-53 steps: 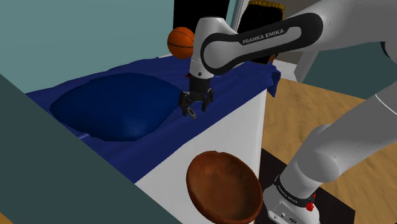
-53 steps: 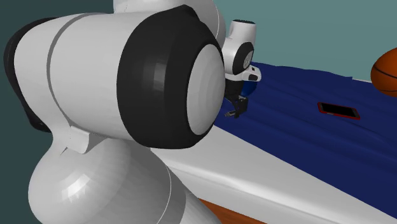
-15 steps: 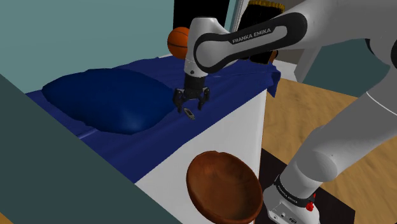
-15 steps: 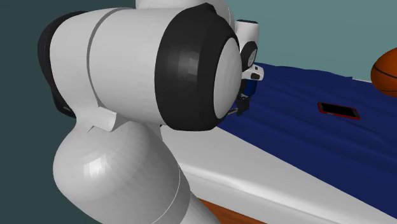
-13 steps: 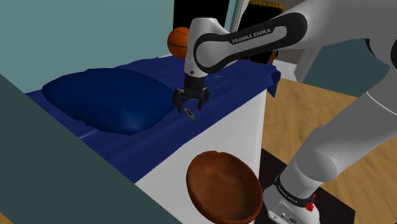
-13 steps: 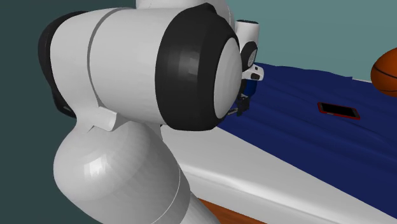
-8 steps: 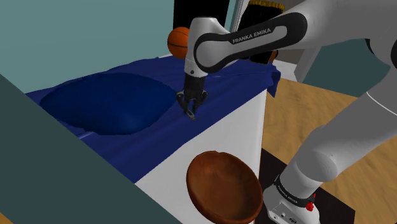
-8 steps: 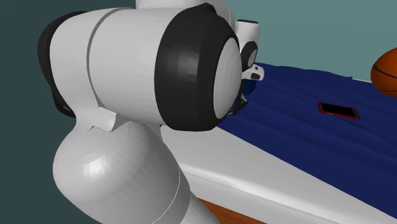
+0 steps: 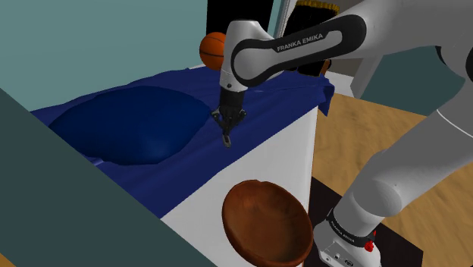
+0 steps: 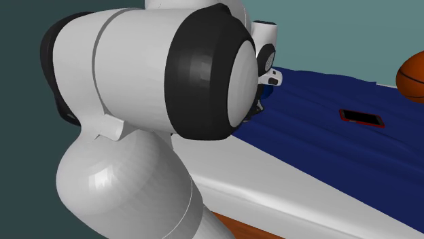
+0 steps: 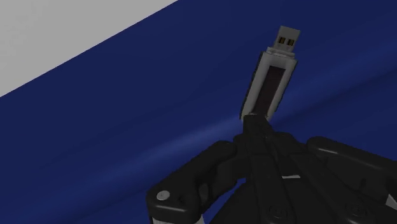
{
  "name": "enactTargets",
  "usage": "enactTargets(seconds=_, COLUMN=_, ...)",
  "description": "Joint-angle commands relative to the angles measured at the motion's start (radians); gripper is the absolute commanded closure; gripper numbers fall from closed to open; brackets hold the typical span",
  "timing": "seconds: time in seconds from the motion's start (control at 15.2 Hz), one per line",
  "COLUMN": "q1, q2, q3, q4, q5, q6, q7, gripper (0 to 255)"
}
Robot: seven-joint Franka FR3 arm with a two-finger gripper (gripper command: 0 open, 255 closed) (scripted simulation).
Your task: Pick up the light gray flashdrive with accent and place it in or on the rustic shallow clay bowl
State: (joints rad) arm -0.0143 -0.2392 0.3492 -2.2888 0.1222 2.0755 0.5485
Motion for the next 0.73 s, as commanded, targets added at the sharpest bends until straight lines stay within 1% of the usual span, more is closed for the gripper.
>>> enactTargets(seconds=0.0, q1=0.000, q2=0.000, q3=0.000, q4=0.000, q5=0.000, q6=0.000, q7=0.000, gripper=0)
enactTargets(seconds=0.2, q1=-0.011, q2=-0.070, q3=0.027, q4=0.022, q5=0.048, q6=-0.102, q7=0.251, gripper=0)
enactTargets(seconds=0.26, q1=-0.013, q2=-0.076, q3=0.032, q4=0.026, q5=0.053, q6=-0.114, q7=0.281, gripper=0)
enactTargets(seconds=0.66, q1=-0.011, q2=-0.052, q3=0.044, q4=-0.034, q5=0.054, q6=-0.030, q7=0.283, gripper=0)
